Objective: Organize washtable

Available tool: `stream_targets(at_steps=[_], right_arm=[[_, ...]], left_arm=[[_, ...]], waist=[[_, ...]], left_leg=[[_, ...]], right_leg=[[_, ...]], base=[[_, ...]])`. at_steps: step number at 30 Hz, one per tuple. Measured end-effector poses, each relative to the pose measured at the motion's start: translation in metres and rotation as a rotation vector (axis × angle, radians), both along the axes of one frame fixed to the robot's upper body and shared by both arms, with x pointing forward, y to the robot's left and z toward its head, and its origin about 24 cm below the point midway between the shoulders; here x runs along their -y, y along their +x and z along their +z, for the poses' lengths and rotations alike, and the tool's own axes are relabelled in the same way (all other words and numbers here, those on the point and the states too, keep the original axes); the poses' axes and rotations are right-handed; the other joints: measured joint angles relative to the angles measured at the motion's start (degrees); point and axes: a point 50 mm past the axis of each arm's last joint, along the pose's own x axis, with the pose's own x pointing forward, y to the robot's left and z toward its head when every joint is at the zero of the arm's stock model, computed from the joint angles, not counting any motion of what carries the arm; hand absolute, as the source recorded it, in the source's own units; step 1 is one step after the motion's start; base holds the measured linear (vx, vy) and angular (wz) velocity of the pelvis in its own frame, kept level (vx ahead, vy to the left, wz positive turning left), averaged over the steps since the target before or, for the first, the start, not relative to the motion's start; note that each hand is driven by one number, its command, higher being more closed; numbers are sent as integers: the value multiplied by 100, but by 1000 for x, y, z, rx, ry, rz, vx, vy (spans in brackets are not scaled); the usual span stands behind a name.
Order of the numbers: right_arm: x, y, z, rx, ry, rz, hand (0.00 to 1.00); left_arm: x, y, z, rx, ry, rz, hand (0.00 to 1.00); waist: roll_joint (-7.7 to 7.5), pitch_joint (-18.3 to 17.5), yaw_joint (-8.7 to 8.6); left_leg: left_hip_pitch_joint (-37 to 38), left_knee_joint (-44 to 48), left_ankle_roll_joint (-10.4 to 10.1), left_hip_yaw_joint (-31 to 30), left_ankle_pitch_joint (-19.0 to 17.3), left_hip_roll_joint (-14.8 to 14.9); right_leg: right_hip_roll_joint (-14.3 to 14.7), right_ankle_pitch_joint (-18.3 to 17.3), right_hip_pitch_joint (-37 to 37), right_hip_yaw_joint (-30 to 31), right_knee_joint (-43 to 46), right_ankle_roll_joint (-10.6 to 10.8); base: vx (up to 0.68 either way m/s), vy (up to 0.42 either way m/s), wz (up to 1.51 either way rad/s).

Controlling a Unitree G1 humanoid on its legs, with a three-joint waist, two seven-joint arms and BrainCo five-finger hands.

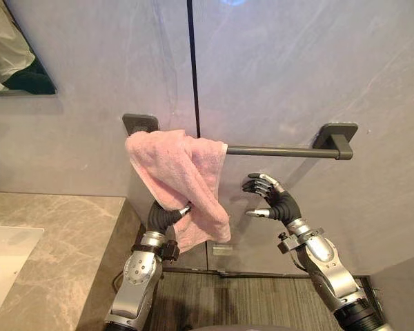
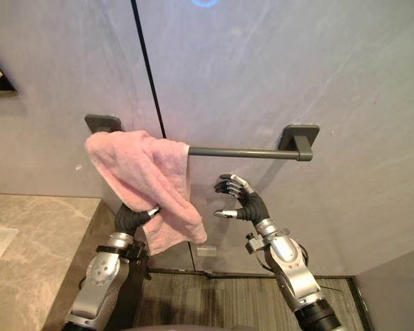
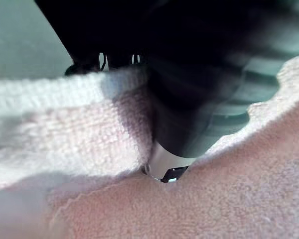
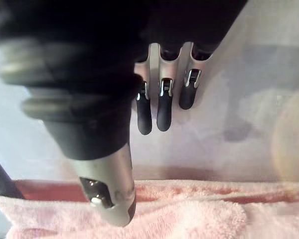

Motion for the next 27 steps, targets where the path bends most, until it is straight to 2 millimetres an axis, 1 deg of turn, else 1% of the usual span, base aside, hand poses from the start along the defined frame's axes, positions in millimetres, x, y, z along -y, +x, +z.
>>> stream_targets(at_steps=[4, 11, 13, 18, 19, 24, 27], right_arm=[[-6, 4, -4, -23, 19, 5, 0], [-23, 11, -9, -51, 8, 65, 0], [-25, 11, -10, -55, 16, 66, 0], [-31, 18, -7, -47, 21, 77, 0], [-32, 19, -7, -48, 17, 81, 100], [-39, 22, -2, -28, 7, 113, 100], [-40, 23, -2, -28, 5, 112, 100]], left_arm=[[1, 0, -4, -21, -22, -7, 100], [6, 1, -10, -35, -16, -36, 100], [7, 3, -10, -34, -12, -48, 100], [8, 3, -10, -34, -12, -53, 100], [8, 3, -10, -33, -12, -53, 100], [8, 5, -8, -26, -9, -55, 100], [7, 6, -11, -35, -7, -52, 100]], waist=[[-14, -11, 31], [-104, -101, 82], [-104, -101, 113], [-111, -107, 113], [-117, -110, 117], [-157, -138, 119], [-178, -152, 125]], left_leg=[[-4, 0, 1, -3, 4, 0], [-17, -3, 1, -13, 12, 0], [-17, -7, 1, -19, 19, 0], [-48, -20, 2, -30, 33, 0], [-55, -23, 2, -35, 37, 0], [-109, -22, 7, -75, 79, 1], [-108, -22, 8, -101, 99, 2]], right_leg=[[0, 0, 0, 0, 1, 0], [1, -1, -2, -3, 4, -1], [1, -1, -2, -6, 7, -2], [1, -2, -8, -11, 16, -3], [1, -2, -14, -15, 17, -2], [2, -1, -101, -49, 51, -3], [2, -1, -92, -50, 65, -3]], base=[[-25, -18, 1], [-5, -3, 0], [-31, -19, 2], [-26, -12, 1], [0, 0, 0], [2, -7, 3], [-4, -9, 6]])
